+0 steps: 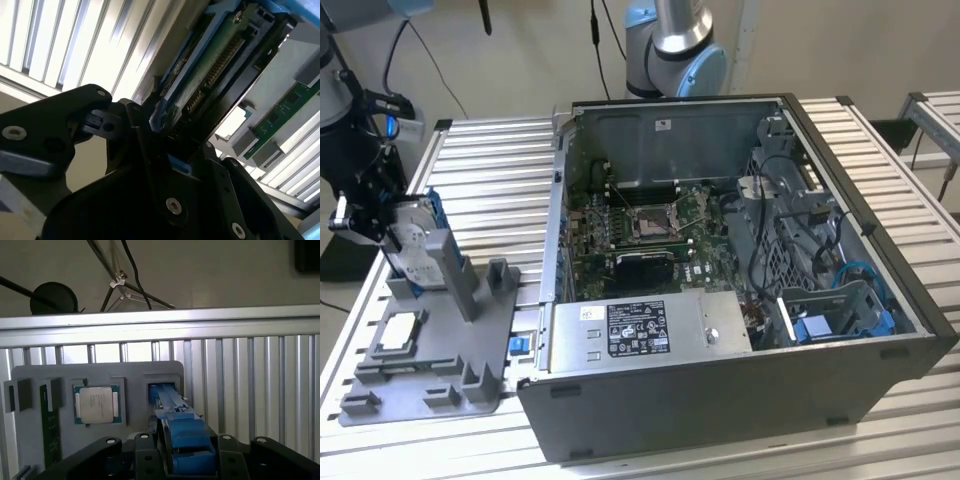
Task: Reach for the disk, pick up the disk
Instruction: 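Pick up the disk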
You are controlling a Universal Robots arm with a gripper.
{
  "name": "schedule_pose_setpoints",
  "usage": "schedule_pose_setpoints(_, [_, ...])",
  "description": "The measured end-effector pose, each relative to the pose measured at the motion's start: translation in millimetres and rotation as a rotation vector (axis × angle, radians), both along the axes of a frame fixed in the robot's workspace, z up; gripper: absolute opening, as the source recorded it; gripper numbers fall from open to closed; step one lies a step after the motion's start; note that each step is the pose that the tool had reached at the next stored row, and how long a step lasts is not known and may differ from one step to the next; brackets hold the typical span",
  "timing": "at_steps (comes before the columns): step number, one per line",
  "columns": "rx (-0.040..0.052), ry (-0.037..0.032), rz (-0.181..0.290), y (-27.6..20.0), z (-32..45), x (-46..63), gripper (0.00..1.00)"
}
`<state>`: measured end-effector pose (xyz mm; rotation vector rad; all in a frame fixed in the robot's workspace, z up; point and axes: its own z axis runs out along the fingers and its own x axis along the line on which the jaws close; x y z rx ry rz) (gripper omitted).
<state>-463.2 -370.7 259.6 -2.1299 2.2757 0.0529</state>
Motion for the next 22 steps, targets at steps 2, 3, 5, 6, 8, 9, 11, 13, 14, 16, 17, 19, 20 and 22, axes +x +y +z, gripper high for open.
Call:
schedule_pose_setpoints(2, [-0.0002,0.0002,0.000,0.0,0.0,0.0,1.00])
schedule_pose_setpoints(3, [-0.0002,0.0002,0.000,0.0,0.0,0.0,1.00])
schedule_pose_setpoints(5, [-0.0003,0.0003,0.000,0.0,0.1,0.0,1.00])
schedule_pose_setpoints(6, [-0.0003,0.0004,0.000,0.0,0.1,-0.1,1.00])
schedule_pose_setpoints(8, [-0.0003,0.0005,0.000,0.0,0.1,-0.1,1.00])
schedule_pose_setpoints(9, [-0.0004,0.0005,0.000,0.0,0.1,-0.1,1.00])
schedule_pose_setpoints(11, [-0.0016,0.0006,0.000,-0.1,0.1,-0.1,0.00])
schedule_pose_setpoints(13, [-0.0013,0.0004,0.000,-0.1,0.1,0.0,0.00])
schedule_pose_setpoints(14, [0.0008,0.0004,0.000,0.0,0.2,0.0,0.00])
schedule_pose_setpoints(16, [0.0012,0.0000,0.000,0.0,0.3,0.0,0.00])
schedule_pose_setpoints(17, [0.0012,0.0000,0.000,0.0,0.4,0.0,0.00])
schedule_pose_setpoints(19, [0.0011,0.0002,0.000,0.0,0.5,-0.1,0.00])
schedule_pose_setpoints(20, [0.0011,0.0003,0.000,0.0,0.5,0.0,0.00])
schedule_pose_setpoints(22, [0.0011,0.0003,0.000,0.0,0.6,0.0,0.00])
